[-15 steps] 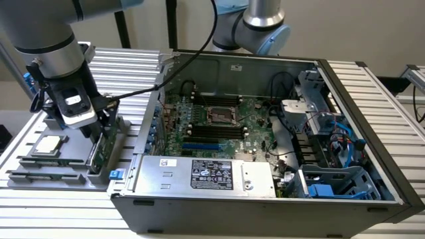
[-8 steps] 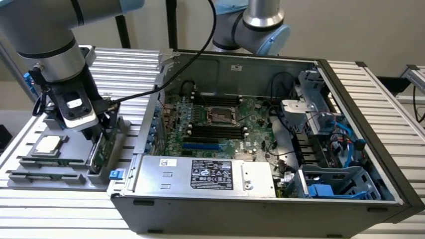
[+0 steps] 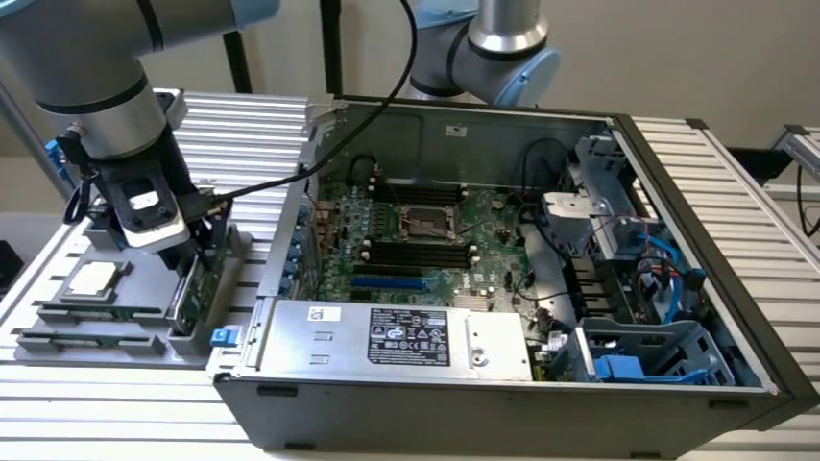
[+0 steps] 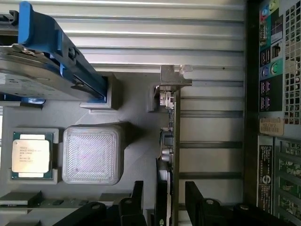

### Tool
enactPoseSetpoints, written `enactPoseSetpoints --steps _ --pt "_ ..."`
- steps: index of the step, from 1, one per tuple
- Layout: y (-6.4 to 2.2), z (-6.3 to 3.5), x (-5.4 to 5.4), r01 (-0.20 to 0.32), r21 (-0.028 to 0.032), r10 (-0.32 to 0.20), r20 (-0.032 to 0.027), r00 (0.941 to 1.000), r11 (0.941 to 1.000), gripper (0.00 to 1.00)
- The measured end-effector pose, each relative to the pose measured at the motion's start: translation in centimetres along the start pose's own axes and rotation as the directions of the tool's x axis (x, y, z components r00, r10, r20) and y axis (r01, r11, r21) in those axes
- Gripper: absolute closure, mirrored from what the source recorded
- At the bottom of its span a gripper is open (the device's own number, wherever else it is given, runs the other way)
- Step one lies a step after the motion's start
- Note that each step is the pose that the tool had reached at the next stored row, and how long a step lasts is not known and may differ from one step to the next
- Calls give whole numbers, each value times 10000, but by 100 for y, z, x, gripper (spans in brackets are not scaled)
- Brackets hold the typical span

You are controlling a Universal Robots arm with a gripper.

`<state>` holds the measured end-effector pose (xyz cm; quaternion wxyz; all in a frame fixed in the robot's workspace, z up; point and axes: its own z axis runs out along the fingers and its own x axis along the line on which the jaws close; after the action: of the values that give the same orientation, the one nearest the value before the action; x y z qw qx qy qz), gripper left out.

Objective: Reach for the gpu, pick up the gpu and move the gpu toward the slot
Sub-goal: 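Pick up the gpu and move the gpu toward the slot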

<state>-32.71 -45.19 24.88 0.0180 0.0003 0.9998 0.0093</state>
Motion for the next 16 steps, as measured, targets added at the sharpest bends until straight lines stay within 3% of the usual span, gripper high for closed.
enactPoseSetpoints --steps 7,16 --pt "21 23 3 0 10 0 1 10000 10000 52" --pt "23 47 5 2 101 -2 0 10000 9999 52"
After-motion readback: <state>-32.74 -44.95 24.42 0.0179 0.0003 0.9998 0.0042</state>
